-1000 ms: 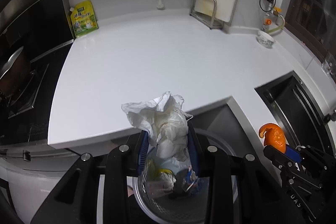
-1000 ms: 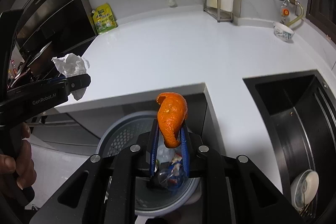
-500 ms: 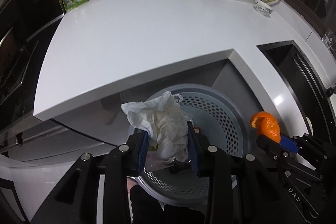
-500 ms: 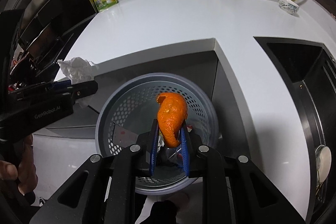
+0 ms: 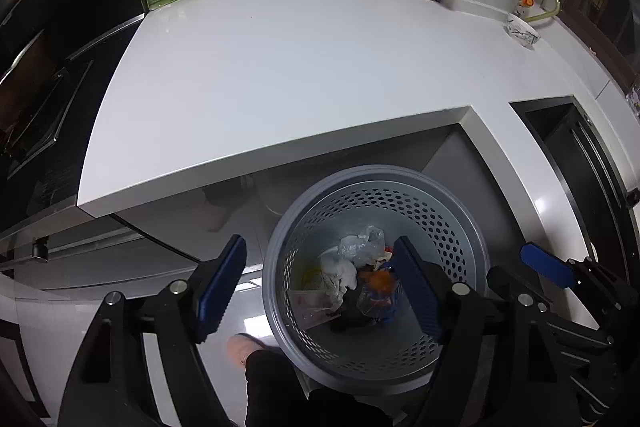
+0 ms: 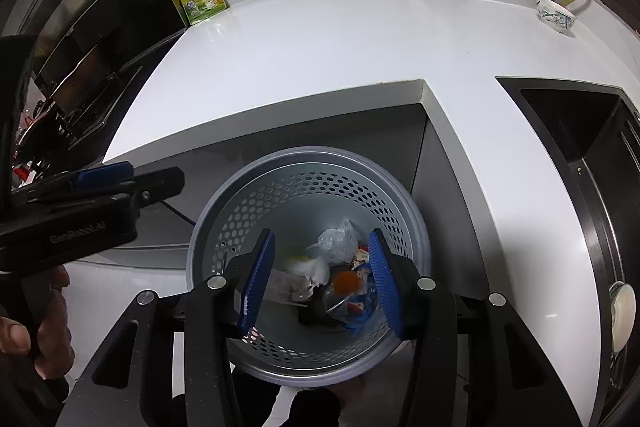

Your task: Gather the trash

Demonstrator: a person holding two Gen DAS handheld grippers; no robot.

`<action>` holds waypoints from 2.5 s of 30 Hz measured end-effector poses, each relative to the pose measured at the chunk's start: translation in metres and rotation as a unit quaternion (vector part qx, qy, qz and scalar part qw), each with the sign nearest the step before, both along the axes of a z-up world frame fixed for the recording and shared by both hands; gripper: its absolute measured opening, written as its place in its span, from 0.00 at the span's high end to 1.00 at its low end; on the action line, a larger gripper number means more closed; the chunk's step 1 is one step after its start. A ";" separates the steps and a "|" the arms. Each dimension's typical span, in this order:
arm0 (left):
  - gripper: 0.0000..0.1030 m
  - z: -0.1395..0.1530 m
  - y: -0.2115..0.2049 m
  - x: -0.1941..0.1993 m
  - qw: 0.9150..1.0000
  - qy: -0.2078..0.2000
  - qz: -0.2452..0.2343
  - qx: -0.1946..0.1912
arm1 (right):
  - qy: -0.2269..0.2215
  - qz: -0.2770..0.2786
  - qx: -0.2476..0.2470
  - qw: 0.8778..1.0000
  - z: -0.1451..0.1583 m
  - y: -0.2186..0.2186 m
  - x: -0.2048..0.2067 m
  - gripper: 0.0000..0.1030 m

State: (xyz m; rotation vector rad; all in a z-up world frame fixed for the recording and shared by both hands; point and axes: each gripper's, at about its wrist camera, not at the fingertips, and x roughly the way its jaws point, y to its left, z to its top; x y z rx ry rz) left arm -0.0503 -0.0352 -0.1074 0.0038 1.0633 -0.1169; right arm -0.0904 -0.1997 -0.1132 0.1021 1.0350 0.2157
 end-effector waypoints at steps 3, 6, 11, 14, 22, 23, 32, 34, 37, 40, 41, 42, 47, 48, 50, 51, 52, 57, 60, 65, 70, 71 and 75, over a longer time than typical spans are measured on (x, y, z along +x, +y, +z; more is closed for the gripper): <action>0.23 0.003 0.000 -0.001 1.000 -0.003 -0.001 0.007 | 0.003 -0.006 0.000 1.000 0.002 -0.001 -0.001 0.54; 0.22 0.007 0.001 0.000 1.000 -0.006 -0.002 0.009 | 0.001 -0.012 -0.002 1.000 0.004 -0.003 -0.003 0.51; 0.21 0.013 0.001 -0.003 1.000 -0.010 -0.003 0.011 | 0.002 -0.015 -0.002 1.000 0.007 -0.005 -0.005 0.51; 0.21 0.019 0.002 -0.005 1.000 -0.016 -0.004 0.011 | 0.001 -0.014 -0.003 1.000 0.011 -0.003 -0.006 0.51; 0.16 0.036 0.004 -0.010 0.999 -0.036 -0.002 0.015 | -0.017 -0.015 -0.006 1.000 0.026 -0.002 -0.008 0.47; 0.15 0.037 0.004 -0.010 0.999 -0.037 -0.002 0.015 | -0.018 -0.014 -0.007 1.000 0.027 -0.002 -0.007 0.47; 0.06 0.049 0.004 -0.011 0.998 -0.053 -0.001 0.023 | -0.027 -0.020 -0.006 0.999 0.035 -0.002 -0.010 0.46; 0.06 0.048 0.004 -0.011 0.998 -0.050 0.000 0.027 | -0.027 -0.021 -0.006 0.999 0.035 -0.002 -0.010 0.46; 0.06 0.047 0.005 -0.011 0.998 -0.047 0.002 0.031 | -0.025 -0.023 -0.004 0.999 0.035 -0.003 -0.010 0.46; 0.06 0.046 0.006 -0.012 0.998 -0.045 0.001 0.031 | -0.025 -0.023 -0.004 0.999 0.035 -0.003 -0.010 0.46; 0.06 0.046 0.006 -0.012 0.999 -0.045 0.000 0.031 | -0.024 -0.023 -0.004 0.999 0.035 -0.003 -0.011 0.46; 0.06 0.047 0.006 -0.012 0.999 -0.044 0.001 0.030 | -0.024 -0.023 -0.004 0.999 0.035 -0.003 -0.011 0.46; 0.06 0.046 0.009 -0.012 0.999 -0.039 0.005 0.023 | -0.026 -0.024 -0.006 0.999 0.038 -0.003 -0.012 0.46; 0.06 0.046 0.010 -0.012 0.999 -0.038 0.007 0.018 | -0.026 -0.024 -0.006 0.999 0.038 -0.003 -0.012 0.46; 0.06 0.045 0.011 -0.013 0.999 -0.036 0.012 0.013 | -0.027 -0.024 -0.007 0.999 0.038 -0.003 -0.012 0.46; 0.06 0.044 0.011 -0.013 0.999 -0.035 0.015 0.014 | -0.026 -0.023 -0.008 0.999 0.037 -0.002 -0.012 0.45; 0.06 0.044 0.012 -0.013 0.999 -0.035 0.017 0.018 | -0.026 -0.023 -0.008 0.999 0.037 -0.002 -0.012 0.45; 0.06 0.044 0.013 -0.014 0.999 -0.036 0.022 0.032 | -0.026 -0.020 -0.011 0.999 0.037 0.000 -0.012 0.45; 0.06 0.045 0.013 -0.014 0.998 -0.038 0.022 0.036 | -0.027 -0.019 -0.012 0.999 0.037 0.001 -0.012 0.45; 0.06 0.045 0.014 -0.015 0.998 -0.038 0.019 0.038 | -0.027 -0.019 -0.013 0.999 0.037 0.002 -0.013 0.45; 0.06 0.046 0.014 -0.015 0.998 -0.039 0.021 0.038 | -0.027 -0.019 -0.013 0.999 0.037 0.002 -0.012 0.45; 0.06 0.045 0.014 -0.014 0.998 -0.039 0.021 0.038 | -0.026 -0.019 -0.012 0.999 0.036 0.002 -0.012 0.45; 0.06 0.045 0.015 -0.014 0.998 -0.037 0.020 0.042 | -0.026 -0.019 -0.013 0.999 0.036 0.001 -0.012 0.45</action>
